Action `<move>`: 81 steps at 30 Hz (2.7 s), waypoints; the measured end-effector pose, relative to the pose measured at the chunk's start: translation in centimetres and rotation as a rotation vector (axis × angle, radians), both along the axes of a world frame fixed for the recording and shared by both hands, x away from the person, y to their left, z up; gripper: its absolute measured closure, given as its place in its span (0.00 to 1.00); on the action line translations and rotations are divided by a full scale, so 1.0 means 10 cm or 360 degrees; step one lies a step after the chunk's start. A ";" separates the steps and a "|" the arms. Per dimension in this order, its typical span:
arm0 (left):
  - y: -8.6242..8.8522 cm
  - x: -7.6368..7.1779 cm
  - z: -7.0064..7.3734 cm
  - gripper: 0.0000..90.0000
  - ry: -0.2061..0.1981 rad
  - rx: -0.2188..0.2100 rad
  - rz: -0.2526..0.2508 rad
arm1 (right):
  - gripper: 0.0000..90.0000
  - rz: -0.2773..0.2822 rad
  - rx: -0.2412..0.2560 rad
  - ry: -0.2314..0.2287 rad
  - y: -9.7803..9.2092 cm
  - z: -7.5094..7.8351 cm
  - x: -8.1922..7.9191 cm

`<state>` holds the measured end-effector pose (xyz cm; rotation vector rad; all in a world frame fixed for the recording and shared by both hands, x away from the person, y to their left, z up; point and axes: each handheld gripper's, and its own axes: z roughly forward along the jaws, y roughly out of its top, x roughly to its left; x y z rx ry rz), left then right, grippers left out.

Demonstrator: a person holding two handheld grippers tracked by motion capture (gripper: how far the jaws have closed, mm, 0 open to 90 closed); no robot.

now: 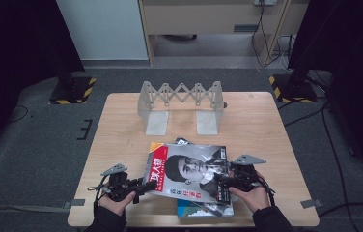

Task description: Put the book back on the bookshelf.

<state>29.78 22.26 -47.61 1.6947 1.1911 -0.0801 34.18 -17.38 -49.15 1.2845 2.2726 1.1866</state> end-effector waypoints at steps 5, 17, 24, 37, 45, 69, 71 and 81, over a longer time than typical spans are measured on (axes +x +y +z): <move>-0.04 0.08 -0.05 0.58 0.0090 -0.0104 -0.0054 | 0.22 0.0005 0.0001 -0.0003 0.00 0.00 0.00; -0.15 0.18 -0.04 0.70 0.0144 -0.0080 -0.0073 | 0.21 0.0010 0.0009 -0.0004 -0.01 0.00 0.00; -0.15 0.19 0.04 0.81 0.0164 -0.0116 -0.0039 | 0.22 -0.0012 0.0076 0.0023 -0.05 0.02 0.03; -0.15 0.24 0.26 0.92 0.0133 -0.0177 0.0025 | 0.17 -0.0199 0.0078 -0.0058 -0.45 0.13 0.09; -0.17 0.33 0.42 0.95 0.0104 -0.0249 0.0062 | 0.15 -0.0349 0.0004 -0.0067 -0.78 0.12 0.15; -0.34 0.49 1.04 0.95 -0.0102 -0.0371 0.0055 | 0.09 -0.0431 -0.0328 0.0129 -1.18 -0.25 0.30; -0.34 0.51 1.09 0.95 -0.0126 -0.0360 0.0060 | 0.09 -0.0426 -0.0335 0.0149 -1.17 -0.26 0.31; -0.20 0.58 1.27 0.95 -0.0201 -0.0333 0.0146 | 0.07 -0.0388 -0.0385 0.0208 -1.18 -0.35 0.33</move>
